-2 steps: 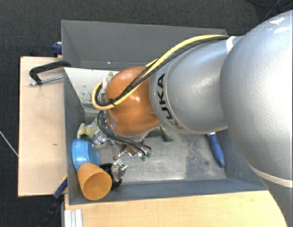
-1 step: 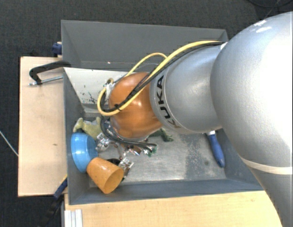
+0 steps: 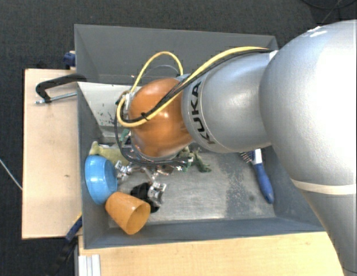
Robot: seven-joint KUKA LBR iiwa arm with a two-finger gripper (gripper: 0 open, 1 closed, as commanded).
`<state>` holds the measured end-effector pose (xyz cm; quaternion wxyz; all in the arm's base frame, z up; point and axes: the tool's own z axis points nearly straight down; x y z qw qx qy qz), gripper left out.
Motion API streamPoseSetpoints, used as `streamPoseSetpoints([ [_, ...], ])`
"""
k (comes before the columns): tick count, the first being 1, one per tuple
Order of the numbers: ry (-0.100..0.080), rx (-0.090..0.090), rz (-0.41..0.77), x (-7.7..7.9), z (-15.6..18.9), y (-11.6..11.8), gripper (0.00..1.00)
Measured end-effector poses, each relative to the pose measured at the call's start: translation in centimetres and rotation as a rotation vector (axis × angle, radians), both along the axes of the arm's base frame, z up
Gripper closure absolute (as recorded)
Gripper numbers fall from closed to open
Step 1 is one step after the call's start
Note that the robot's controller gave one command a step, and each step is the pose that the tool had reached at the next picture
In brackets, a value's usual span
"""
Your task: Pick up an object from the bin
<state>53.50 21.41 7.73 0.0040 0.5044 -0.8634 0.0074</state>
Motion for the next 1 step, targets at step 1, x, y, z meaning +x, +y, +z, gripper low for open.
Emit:
streamPoseSetpoints([
  [1, 0.002, 0.005, 0.006, -0.12, 0.17, 0.44, 1.0],
])
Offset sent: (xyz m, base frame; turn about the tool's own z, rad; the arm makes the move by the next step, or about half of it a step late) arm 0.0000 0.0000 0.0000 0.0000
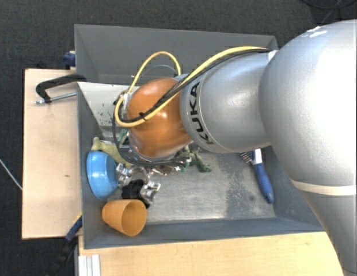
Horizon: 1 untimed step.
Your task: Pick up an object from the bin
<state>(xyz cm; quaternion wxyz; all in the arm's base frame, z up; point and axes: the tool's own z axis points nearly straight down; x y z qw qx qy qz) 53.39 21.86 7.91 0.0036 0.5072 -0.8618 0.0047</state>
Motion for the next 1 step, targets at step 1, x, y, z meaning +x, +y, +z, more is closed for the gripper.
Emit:
streamPoseSetpoints([
  [1, -0.013, 0.018, 0.225, -0.2, 10.66, -0.27, 1.0],
])
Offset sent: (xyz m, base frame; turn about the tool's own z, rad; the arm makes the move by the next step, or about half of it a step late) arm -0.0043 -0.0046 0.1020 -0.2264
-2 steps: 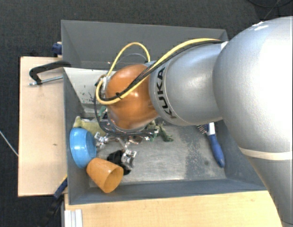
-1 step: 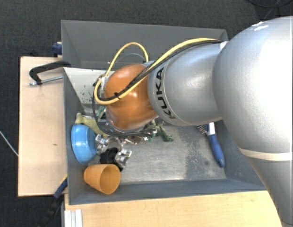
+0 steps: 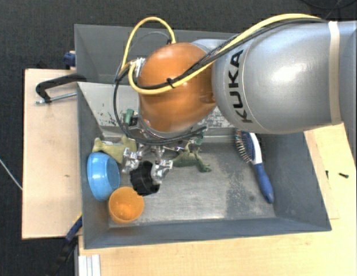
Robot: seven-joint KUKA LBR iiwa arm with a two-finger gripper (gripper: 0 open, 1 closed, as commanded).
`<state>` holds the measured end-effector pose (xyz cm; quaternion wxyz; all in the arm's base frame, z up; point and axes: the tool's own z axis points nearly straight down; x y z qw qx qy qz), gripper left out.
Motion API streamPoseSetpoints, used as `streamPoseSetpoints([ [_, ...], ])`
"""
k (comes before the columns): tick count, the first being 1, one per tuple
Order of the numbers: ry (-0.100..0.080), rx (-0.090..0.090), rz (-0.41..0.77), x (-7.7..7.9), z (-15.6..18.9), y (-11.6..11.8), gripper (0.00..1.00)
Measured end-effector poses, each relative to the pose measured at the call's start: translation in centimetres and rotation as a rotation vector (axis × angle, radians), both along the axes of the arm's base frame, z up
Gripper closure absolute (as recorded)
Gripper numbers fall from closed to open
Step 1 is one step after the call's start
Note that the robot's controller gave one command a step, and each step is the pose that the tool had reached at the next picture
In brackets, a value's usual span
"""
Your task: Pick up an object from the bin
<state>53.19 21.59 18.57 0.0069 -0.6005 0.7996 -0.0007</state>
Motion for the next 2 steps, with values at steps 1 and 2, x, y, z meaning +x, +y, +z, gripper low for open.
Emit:
streamPoseSetpoints([
  [1, 0.008, -0.002, -0.001, -0.16, -0.36, -0.02, 1.0],
  [2, 0.009, -0.002, 0.0, -0.17, -0.36, -0.02, 1.0],
])
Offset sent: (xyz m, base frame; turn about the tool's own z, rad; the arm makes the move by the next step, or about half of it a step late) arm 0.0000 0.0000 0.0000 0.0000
